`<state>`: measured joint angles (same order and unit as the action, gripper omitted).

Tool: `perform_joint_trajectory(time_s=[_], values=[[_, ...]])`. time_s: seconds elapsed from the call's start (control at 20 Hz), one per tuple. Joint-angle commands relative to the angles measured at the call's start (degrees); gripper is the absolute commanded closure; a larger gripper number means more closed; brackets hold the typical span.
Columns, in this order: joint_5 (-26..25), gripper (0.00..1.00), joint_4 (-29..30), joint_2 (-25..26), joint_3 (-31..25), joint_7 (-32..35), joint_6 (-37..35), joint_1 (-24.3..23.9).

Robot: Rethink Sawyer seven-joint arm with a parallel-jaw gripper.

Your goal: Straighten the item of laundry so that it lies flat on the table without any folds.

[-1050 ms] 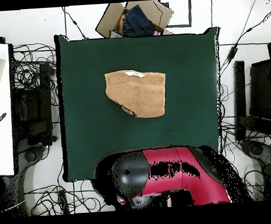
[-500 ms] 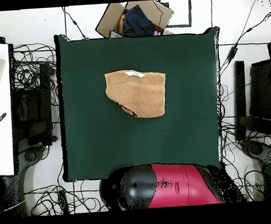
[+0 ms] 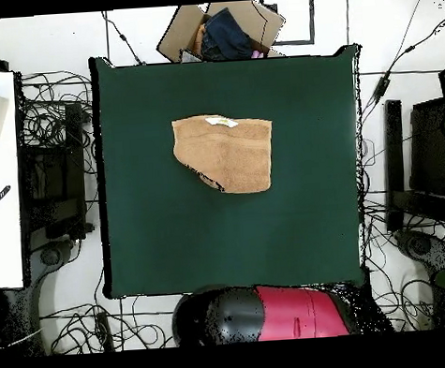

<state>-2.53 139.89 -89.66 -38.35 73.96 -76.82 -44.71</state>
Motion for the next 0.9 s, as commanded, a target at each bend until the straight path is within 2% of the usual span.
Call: perform_joint_trajectory(time_s=[0.05, 0.55, 0.9], values=[[-1.8, 0.0, 7.5, 1.3, 5.0, -2.4, 5.8, 2.1], [-4.7, 0.0, 10.9, 0.8, 8.5, -0.8, 8.8, 2.1], [-4.2, 0.0, 10.9, -1.1, 10.1, -2.2, 7.0, 2.9]])
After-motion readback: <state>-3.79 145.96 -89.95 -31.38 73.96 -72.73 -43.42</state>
